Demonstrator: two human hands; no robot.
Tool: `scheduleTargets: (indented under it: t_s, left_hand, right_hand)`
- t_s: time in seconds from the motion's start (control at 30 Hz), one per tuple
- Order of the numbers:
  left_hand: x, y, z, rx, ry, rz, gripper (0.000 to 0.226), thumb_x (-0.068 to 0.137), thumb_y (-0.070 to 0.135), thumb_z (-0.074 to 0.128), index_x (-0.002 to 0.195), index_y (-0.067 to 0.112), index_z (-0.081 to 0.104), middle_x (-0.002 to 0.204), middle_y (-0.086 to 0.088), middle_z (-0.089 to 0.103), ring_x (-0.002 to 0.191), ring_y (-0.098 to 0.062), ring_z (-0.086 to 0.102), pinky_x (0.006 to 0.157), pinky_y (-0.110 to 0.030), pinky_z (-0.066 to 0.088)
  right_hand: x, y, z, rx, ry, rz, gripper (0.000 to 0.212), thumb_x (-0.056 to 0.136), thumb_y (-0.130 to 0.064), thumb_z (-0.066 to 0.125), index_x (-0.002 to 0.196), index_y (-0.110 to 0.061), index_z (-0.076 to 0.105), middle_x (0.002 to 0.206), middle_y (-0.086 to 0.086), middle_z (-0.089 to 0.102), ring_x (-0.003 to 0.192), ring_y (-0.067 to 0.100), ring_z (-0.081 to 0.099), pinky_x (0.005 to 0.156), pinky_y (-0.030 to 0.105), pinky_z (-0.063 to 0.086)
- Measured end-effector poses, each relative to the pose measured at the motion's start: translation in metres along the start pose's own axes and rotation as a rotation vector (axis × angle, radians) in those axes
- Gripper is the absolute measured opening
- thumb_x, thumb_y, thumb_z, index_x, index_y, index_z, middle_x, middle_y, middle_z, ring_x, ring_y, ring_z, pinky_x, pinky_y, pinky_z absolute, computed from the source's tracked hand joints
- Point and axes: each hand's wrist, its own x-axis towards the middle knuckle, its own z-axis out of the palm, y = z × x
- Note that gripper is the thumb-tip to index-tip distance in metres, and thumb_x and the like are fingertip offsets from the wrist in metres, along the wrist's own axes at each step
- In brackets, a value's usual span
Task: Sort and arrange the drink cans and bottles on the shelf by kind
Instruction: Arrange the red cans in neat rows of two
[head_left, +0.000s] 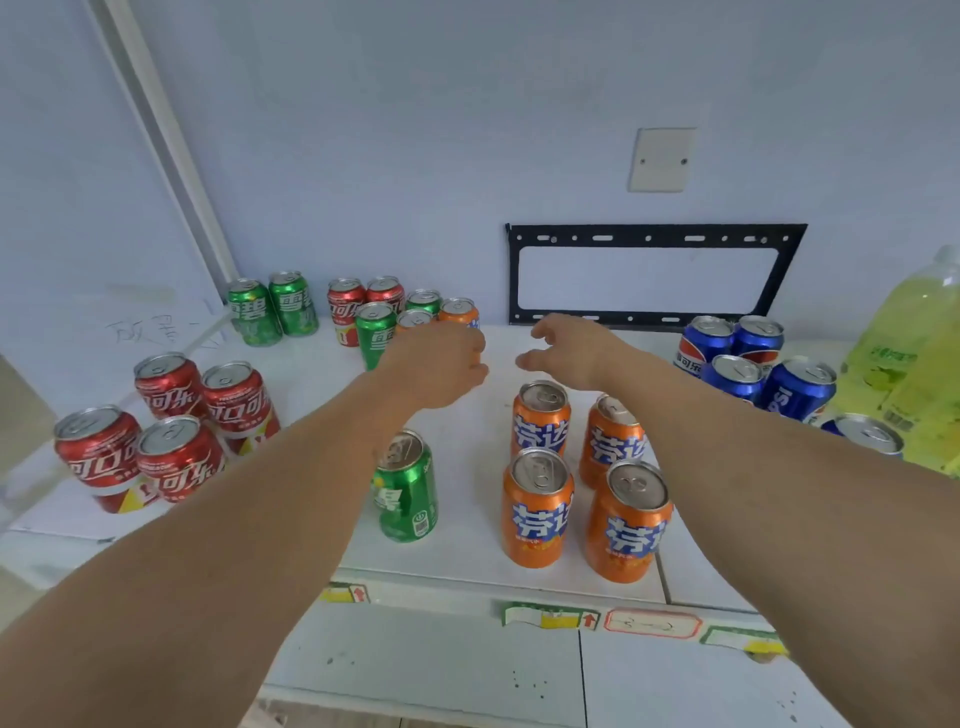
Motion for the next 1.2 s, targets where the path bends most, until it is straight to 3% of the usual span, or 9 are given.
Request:
scheduleTargets:
  t_s: [0.1,0.17,0.27,0.33,0.5,0.6,0.8,1.1,1.2]
  left_hand:
    - [0.010,-0.029,-0.004,-0.163,-0.063,-0.059,0.027,0.086,0.048,0.055,0.097,0.024,0.059,0.095,0.002,0.062,0.084,-0.021,0.059,0.062,-0.030,0.040]
    - [0.023,-0.050,0.000,-0.352,-0.138,-0.098,0.046,0.064,0.058,0.058,0.092,0.021,0.056,0.090,-0.001,0.063,0.079,-0.021,0.062,0.062,-0.030,0.044]
    - [0.048,-0.085,0.015,-0.437,-0.188,-0.239,0.102,0.051,0.063,0.071,0.140,0.026,0.038,0.141,-0.006,0.049,0.117,-0.026,0.057,0.093,-0.044,0.052]
    - [0.069,-0.107,0.031,-0.491,-0.197,-0.307,0.115,0.052,0.057,0.078,0.150,0.030,0.024,0.156,-0.006,0.031,0.131,-0.029,0.047,0.102,-0.049,0.047]
    - [0.098,-0.120,0.049,-0.537,-0.228,-0.323,0.113,0.065,0.046,0.082,0.154,0.026,0.017,0.155,-0.006,0.035,0.130,-0.028,0.049,0.103,-0.047,0.048]
    - [0.109,-0.124,0.061,-0.486,-0.249,-0.326,0.095,0.072,0.042,0.082,0.147,0.014,0.031,0.143,-0.009,0.049,0.120,-0.028,0.056,0.097,-0.044,0.050]
    - [0.111,-0.126,0.072,-0.512,-0.262,-0.331,0.087,0.064,0.037,0.088,0.132,0.013,0.038,0.118,-0.004,0.060,0.103,-0.024,0.061,0.087,-0.039,0.055]
    - [0.113,-0.102,0.058,-0.605,-0.362,-0.176,0.067,0.065,0.034,0.088,0.119,0.024,0.049,0.108,0.003,0.067,0.096,-0.017,0.068,0.082,-0.039,0.060]
    - [0.116,-0.075,0.048,-0.665,-0.424,-0.152,0.074,0.066,0.033,0.089,0.124,0.029,0.043,0.111,0.001,0.063,0.098,-0.021,0.066,0.077,-0.043,0.062]
  right_hand:
    - [0.031,-0.017,0.006,0.061,-0.021,-0.008,0.070,0.087,-0.045,0.069,0.144,-0.016,0.041,0.145,0.006,0.047,0.126,0.022,0.049,0.090,0.026,0.037]
    - [0.053,-0.026,0.012,0.103,-0.046,0.007,0.076,0.085,-0.044,0.072,0.147,-0.017,0.037,0.147,0.006,0.045,0.127,0.023,0.048,0.095,0.030,0.039]
    - [0.086,-0.037,0.021,0.152,-0.081,0.039,0.089,0.082,-0.042,0.076,0.152,-0.019,0.026,0.152,0.009,0.039,0.132,0.026,0.046,0.103,0.036,0.041]
    - [0.107,-0.042,0.027,0.221,-0.101,0.072,0.098,0.080,-0.038,0.078,0.155,-0.019,0.018,0.155,0.010,0.034,0.135,0.027,0.043,0.106,0.039,0.040]
    - [0.147,-0.051,0.042,0.213,-0.121,0.098,0.107,0.079,-0.031,0.080,0.157,-0.018,0.008,0.157,0.012,0.029,0.137,0.030,0.040,0.101,0.037,0.040]
    - [0.165,-0.052,0.055,0.208,-0.167,0.112,0.111,0.075,-0.027,0.083,0.156,-0.015,0.008,0.152,0.012,0.037,0.134,0.031,0.043,0.100,0.036,0.041]
    - [0.183,-0.042,0.068,0.204,-0.158,0.095,0.075,0.072,-0.022,0.083,0.128,-0.010,0.035,0.110,0.010,0.061,0.100,0.024,0.060,0.081,0.037,0.052]
    - [0.146,0.011,0.017,0.446,-0.146,0.145,0.065,0.076,-0.019,0.084,0.126,-0.025,0.044,0.115,0.000,0.060,0.107,0.022,0.060,0.091,0.041,0.054]
    - [0.127,0.031,-0.003,0.471,-0.113,0.161,0.067,0.078,-0.019,0.082,0.132,-0.023,0.043,0.122,0.002,0.058,0.111,0.025,0.058,0.094,0.043,0.053]
